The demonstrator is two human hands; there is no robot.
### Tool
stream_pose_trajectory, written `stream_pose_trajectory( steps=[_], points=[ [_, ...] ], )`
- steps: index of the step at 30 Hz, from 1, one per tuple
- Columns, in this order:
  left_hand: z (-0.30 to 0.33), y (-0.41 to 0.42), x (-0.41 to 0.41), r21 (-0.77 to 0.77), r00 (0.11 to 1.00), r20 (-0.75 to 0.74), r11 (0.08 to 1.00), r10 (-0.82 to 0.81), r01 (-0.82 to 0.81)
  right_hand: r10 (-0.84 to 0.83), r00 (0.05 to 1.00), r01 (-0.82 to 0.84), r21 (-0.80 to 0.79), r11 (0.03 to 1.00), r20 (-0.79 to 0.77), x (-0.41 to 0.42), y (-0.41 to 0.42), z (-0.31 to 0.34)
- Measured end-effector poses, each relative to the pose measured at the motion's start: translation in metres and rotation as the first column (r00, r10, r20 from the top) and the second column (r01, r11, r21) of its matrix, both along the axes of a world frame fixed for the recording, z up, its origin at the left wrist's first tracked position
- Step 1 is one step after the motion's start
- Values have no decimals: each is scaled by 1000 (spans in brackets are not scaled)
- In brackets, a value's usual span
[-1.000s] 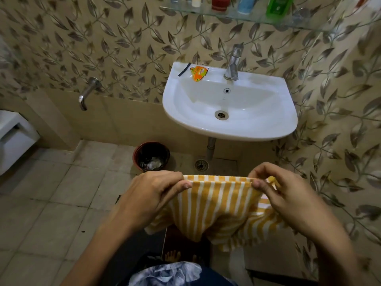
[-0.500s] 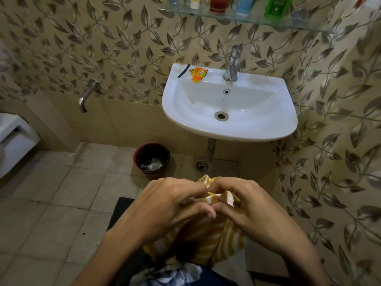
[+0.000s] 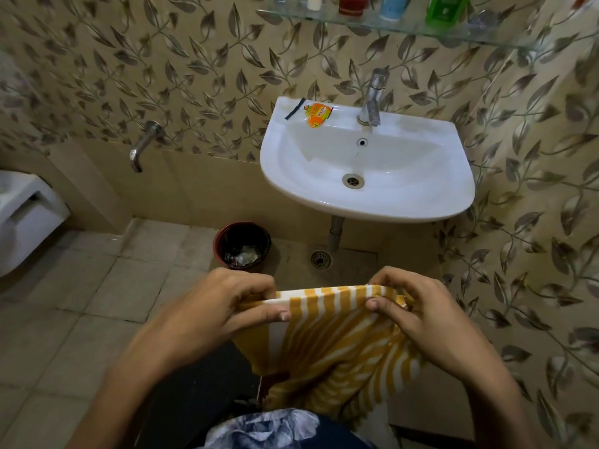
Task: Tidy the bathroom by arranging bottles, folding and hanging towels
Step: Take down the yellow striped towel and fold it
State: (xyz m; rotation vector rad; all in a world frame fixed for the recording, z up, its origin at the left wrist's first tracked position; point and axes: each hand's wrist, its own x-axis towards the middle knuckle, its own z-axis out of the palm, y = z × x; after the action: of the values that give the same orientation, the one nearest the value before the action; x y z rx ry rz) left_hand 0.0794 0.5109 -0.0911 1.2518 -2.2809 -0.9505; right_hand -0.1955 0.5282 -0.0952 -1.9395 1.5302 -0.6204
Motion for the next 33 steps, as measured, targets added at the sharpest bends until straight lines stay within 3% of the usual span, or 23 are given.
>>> stream_pose_trajectory(
  steps=[7, 9, 11, 13, 15, 18, 20, 24, 28, 33],
  points=[
    [-3, -1, -4, 162, 996, 4, 982, 93, -92, -142, 990, 142, 62, 988, -13, -5, -11, -24],
    [-10, 1, -13, 301, 976, -78, 938, 203, -171, -224, 974, 225, 35, 974, -14, -3, -15, -33],
    [-17, 4, -22, 501, 926, -151, 834, 347, -231, -332, 943, 332, 55, 942, -23, 0, -17, -42],
    [-26, 9, -31, 623, 874, -180, 740, 451, -253, -436, 900, 428, 159, 890, 23, 2, -20, -47],
    [-34, 14, -37, 640, 838, -159, 701, 522, -315, -531, 830, 458, 333, 824, 170, 6, -25, -48],
    [-38, 20, -46, 655, 802, -153, 667, 577, -355, -655, 629, 332, 616, 714, 419, 13, -30, -46],
    [-37, 21, -51, 712, 765, -182, 619, 618, -331, -691, 559, 263, 692, 672, 458, 17, -29, -47],
    [-32, 25, -62, 851, 629, -216, 460, 747, -254, -557, 686, 177, 636, 751, 468, 19, -24, -48],
    [-31, 27, -70, 910, 512, -203, 354, 835, -215, -306, 859, 105, 444, 890, 410, 29, -17, -49],
    [-30, 26, -71, 972, 457, -172, 226, 873, -65, -296, 797, 140, 315, 939, 527, 52, -12, -44]
  ],
)
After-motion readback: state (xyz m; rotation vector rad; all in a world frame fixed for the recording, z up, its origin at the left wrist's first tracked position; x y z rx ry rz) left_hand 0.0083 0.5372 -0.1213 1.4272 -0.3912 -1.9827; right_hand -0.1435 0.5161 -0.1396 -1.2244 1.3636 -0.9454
